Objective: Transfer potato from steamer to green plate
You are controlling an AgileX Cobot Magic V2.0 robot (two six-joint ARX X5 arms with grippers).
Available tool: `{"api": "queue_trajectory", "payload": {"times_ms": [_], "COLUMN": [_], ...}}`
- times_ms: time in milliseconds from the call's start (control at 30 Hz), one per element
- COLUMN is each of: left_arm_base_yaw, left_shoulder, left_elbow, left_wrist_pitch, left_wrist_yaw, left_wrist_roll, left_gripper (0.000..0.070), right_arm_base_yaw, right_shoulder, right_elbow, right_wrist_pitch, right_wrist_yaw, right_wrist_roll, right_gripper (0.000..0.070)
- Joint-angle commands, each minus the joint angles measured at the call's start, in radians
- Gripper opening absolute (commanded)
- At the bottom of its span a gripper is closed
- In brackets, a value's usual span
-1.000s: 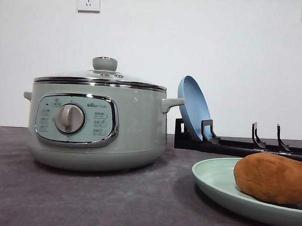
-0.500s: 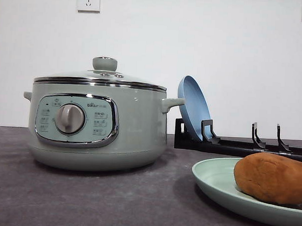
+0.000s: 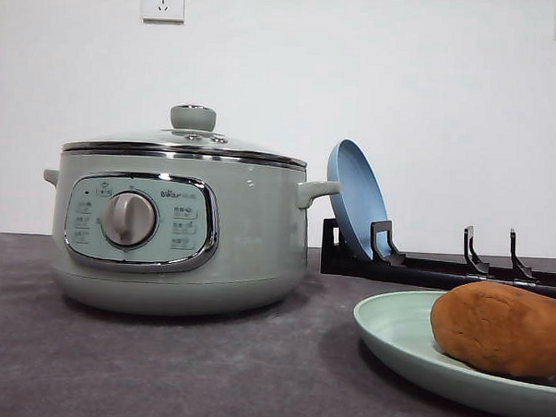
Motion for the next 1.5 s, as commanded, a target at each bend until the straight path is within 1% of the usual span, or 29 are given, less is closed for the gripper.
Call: {"api": "queue_trajectory", "payload": {"times_ms": [0, 1467], "left_arm_base_yaw": [-0.001, -0.001], "left_shoulder": [-0.002, -0.002], "left_elbow": [-0.020, -0.020], "left_wrist_pitch": [-0.006, -0.006], "left_wrist_yaw": [-0.006, -0.006], "left_wrist_roll": [0.005, 0.005], "left_gripper": [0.0000, 0.0000], "right_arm_base_yaw": [-0.001, -0.001], "right_shoulder": [-0.003, -0.003], "right_elbow": [-0.005, -0.005], "right_wrist_pitch": [0.015, 0.015], "right_wrist_yaw": [0.004, 0.004], "right_wrist_roll": [-0.008, -0.008], "right_gripper": [0.0023, 0.0023]}}
